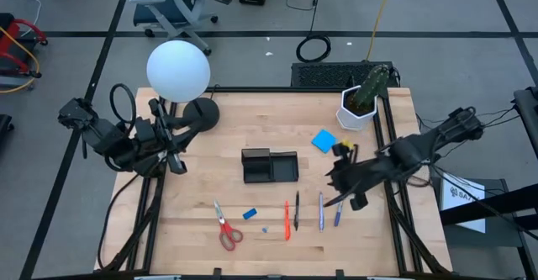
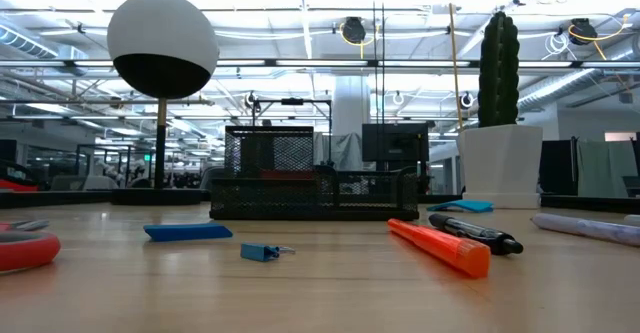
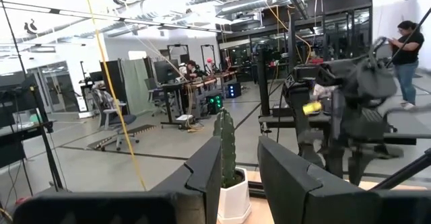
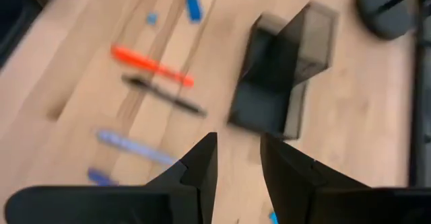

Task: Pick and place office supplies into organizer
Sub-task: Put the blue highlighter into the black desk organizer

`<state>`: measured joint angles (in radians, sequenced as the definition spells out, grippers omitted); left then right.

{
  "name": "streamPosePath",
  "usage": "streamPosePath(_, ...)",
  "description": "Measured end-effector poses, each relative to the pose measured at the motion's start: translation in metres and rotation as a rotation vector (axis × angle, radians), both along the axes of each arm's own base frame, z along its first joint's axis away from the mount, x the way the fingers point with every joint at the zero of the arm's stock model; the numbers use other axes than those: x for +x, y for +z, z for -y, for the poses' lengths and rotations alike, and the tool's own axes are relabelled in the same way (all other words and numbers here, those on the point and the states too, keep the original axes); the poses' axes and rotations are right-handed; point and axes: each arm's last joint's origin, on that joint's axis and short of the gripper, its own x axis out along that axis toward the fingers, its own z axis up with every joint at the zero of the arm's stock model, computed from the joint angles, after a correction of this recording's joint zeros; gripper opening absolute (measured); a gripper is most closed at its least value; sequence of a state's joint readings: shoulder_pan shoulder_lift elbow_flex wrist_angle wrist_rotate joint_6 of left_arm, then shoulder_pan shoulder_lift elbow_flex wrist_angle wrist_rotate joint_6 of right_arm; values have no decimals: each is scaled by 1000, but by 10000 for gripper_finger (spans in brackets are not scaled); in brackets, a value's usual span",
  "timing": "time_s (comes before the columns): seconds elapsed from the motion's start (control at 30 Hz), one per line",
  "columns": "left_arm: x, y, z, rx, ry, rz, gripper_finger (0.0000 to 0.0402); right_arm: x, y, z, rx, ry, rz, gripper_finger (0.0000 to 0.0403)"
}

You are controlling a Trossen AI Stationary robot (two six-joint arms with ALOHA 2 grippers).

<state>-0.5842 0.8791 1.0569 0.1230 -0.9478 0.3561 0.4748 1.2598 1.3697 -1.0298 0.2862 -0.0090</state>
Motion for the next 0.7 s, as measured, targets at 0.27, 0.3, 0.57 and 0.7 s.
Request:
streamPosePath(0.27,0,0,0,0,0,0,104,12,-26,-8,-50,74,-211,105)
streamPosePath(0.3,0,0,0,0,0,0,104,12,-29,-8,-55,74,-239,105)
streamPosePath(0.57,0,0,0,0,0,0,104,14,-45,-19,-74,122,-366,105)
streamPosePath(0.7,0,0,0,0,0,0,104,17,-49,-25,-94,167,-374,105)
